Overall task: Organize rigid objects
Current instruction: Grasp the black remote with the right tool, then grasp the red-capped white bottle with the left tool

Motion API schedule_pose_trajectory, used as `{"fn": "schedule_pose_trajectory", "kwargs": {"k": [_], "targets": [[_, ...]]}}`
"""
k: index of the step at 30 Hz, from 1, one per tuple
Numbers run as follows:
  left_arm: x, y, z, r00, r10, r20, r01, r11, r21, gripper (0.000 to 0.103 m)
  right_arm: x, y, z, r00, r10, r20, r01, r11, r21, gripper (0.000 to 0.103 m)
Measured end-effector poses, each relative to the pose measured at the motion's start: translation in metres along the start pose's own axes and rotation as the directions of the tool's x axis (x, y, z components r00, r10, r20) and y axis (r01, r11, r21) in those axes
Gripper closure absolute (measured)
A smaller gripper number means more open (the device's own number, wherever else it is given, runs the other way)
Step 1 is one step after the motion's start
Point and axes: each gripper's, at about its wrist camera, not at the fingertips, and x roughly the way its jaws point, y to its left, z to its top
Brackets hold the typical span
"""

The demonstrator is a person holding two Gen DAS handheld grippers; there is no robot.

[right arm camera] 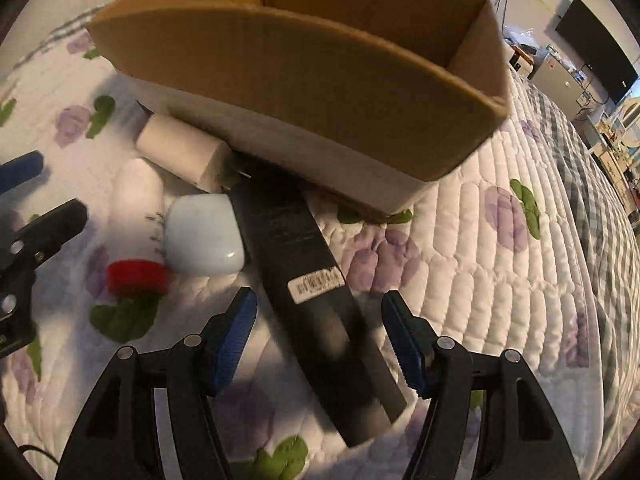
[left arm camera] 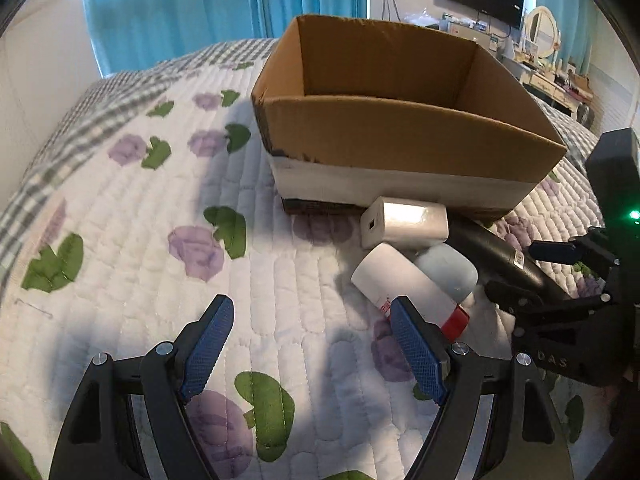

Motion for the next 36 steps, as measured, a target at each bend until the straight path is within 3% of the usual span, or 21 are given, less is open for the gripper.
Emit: {"fn": "schedule_pose_trajectory", "kwargs": {"k": [3,5,7,13,16,21,23,28,30,31,32,34,36], "targets": [[0.000,0.001,-0.001,1.000,-0.010,-0.007,0.010,1.000,-0.010,0.020,0.002,0.000,0.002,1.000,0.002,0.009,-0.002,1.000,0.002,0.057],[-0.003,0.000,-0.002,1.000,-0.016,-0.009,0.016,1.000,-0.006,0.020,-0.001,0.003,-0.001,1.000,-0.013,0.020,0.013,1.000,-0.008,0.060],[-0.007,-0.003,-0.002,1.000,-0.023,-0.009,0.023,1.000,0.003,0.020,-0.009,0.003,-0.006,0.999,-0.002,0.036,0.002,1.000,0.008,0.073],[-0.014,-0.014,0.004,0.999,-0.047,-0.020,0.047,0.999,0.020,0.020,-0.037,-0.006,-0.031,0.992,0.101,0.077,-0.112,0.980,0.166,0.084],[-0.015,-0.022,0.007,0.998,-0.064,-0.016,0.064,0.998,0.018,0.020,-0.051,-0.013,-0.042,0.985,0.123,0.123,-0.151,0.957,0.248,0.084],[-0.001,-0.037,0.010,0.998,-0.049,-0.041,0.049,0.999,0.002,0.020,-0.071,-0.018,-0.049,0.980,0.078,0.183,-0.133,0.941,0.310,0.084],[0.010,-0.044,0.011,0.998,-0.030,-0.062,0.030,1.000,0.002,0.020,-0.076,-0.021,-0.049,0.980,0.051,0.191,-0.112,0.939,0.324,0.084],[0.026,-0.051,0.011,0.996,-0.034,-0.077,0.035,0.999,0.015,0.022,-0.059,-0.032,-0.041,0.980,0.097,0.171,-0.155,0.917,0.368,0.084],[0.028,-0.047,0.009,0.996,-0.026,-0.086,0.027,1.000,0.014,0.028,-0.059,-0.033,-0.042,0.979,0.105,0.173,-0.163,0.914,0.372,0.084],[0.027,-0.044,0.006,0.995,-0.040,-0.095,0.042,0.999,0.015,0.046,-0.060,-0.033,-0.041,0.978,0.112,0.178,-0.173,0.912,0.372,0.084],[0.027,-0.042,0.004,0.993,-0.043,-0.111,0.045,0.999,0.017,0.055,-0.061,-0.034,-0.042,0.976,0.117,0.183,-0.179,0.911,0.371,0.084],[0.027,-0.037,-0.001,0.991,-0.026,-0.129,0.029,0.999,0.016,0.062,-0.062,-0.034,-0.042,0.975,0.119,0.186,-0.182,0.911,0.371,0.084],[0.029,-0.035,-0.001,0.990,-0.041,-0.132,0.044,0.999,0.015,0.062,-0.062,-0.033,-0.041,0.975,0.122,0.186,-0.184,0.910,0.371,0.084]]}}
